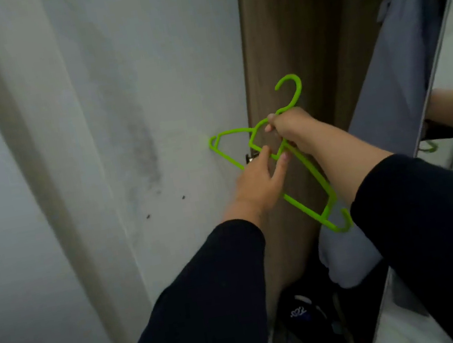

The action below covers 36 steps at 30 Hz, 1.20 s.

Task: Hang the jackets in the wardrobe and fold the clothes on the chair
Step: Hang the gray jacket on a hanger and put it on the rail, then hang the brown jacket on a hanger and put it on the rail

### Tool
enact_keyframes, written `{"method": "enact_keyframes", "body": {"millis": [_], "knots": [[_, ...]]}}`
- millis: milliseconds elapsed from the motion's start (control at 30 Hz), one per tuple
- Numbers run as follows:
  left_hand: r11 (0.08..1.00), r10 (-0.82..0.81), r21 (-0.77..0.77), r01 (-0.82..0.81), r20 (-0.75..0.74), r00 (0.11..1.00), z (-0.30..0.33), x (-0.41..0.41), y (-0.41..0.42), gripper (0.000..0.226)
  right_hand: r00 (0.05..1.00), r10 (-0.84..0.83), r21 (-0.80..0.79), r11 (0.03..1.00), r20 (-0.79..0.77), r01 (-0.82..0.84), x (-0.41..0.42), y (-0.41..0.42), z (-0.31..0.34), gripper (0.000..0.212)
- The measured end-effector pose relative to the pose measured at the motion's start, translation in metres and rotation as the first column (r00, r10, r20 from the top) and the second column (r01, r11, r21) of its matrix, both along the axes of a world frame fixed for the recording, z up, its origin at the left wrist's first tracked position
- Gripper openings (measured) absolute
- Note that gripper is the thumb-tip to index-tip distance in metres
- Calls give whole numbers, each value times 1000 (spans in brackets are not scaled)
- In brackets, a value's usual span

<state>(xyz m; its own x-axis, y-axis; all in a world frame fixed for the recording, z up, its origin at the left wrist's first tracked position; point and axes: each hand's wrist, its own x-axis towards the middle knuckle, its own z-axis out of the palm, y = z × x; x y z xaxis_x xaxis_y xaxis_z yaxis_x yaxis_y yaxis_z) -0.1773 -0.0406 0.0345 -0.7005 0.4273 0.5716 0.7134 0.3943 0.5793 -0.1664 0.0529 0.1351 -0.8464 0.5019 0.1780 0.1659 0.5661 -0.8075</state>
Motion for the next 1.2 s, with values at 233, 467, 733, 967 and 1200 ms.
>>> {"method": "enact_keyframes", "body": {"millis": [233, 467, 733, 967, 1200], "knots": [[924, 382, 52, -379, -156, 911, -16, 66, -120, 37, 985, 170, -36, 985, 13, -170, 68, -101, -20, 32], [705, 639, -219, -674, -214, 738, -20, 136, -265, 44, 830, 555, -126, 828, 53, -546, 136, -219, -54, 35], [503, 749, -363, -784, -270, 605, -45, 199, -411, 31, 526, 818, -347, 575, 233, -741, 177, -336, -88, 39], [458, 842, -345, -819, -128, 525, -73, 213, -480, 32, 395, 832, -230, 504, 390, -833, 164, -421, -117, 50], [384, 918, -397, -834, 258, 301, -109, 188, -534, 50, 524, 812, -146, 569, 257, -809, 107, -484, -143, 54]]}}
